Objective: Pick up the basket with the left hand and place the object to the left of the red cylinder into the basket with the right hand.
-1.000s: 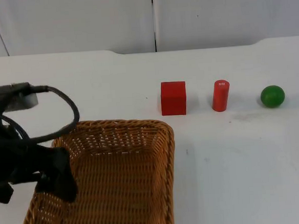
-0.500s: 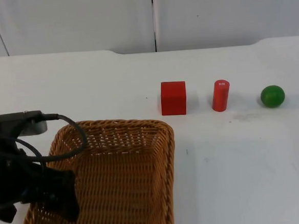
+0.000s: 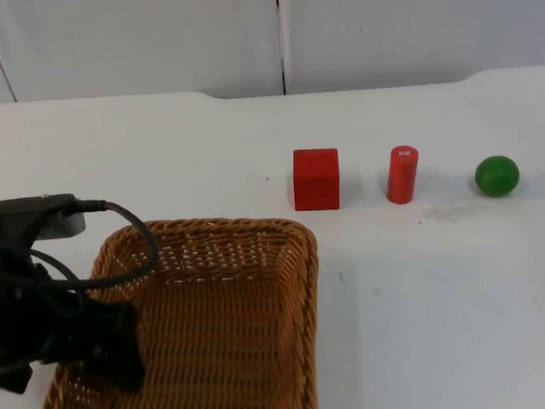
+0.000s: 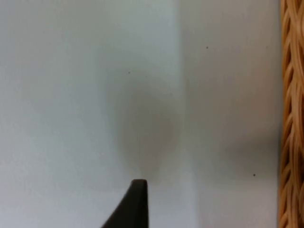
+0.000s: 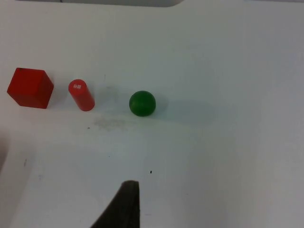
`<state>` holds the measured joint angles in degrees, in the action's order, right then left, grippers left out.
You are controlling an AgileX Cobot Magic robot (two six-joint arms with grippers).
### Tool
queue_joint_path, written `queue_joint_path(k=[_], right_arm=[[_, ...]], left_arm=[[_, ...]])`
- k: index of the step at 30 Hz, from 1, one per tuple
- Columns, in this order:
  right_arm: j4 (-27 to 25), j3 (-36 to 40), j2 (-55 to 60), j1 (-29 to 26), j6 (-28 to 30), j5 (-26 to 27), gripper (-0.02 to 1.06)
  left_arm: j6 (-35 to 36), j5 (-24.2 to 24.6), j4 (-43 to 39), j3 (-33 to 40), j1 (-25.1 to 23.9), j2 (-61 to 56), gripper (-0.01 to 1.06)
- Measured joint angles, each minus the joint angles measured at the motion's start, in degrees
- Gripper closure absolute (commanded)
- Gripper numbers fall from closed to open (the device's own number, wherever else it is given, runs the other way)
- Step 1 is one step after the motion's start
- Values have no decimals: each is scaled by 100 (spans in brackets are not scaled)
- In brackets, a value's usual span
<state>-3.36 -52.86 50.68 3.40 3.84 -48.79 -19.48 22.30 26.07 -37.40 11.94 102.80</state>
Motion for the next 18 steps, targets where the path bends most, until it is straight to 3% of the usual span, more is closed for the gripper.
queue_joint_path(k=[11, 16, 17, 18], right_arm=[[0, 0, 0, 0, 0, 0, -1], [0, 0, 0, 0, 0, 0, -1], [0, 0, 0, 0, 0, 0, -1], [0, 0, 0, 0, 0, 0, -1]], left_arm=[[0, -59, 0, 0, 0, 0, 51], [0, -26, 67, 0, 0, 0, 83], [0, -28, 67, 0, 0, 0, 83], [10, -28, 67, 0, 0, 0, 96]])
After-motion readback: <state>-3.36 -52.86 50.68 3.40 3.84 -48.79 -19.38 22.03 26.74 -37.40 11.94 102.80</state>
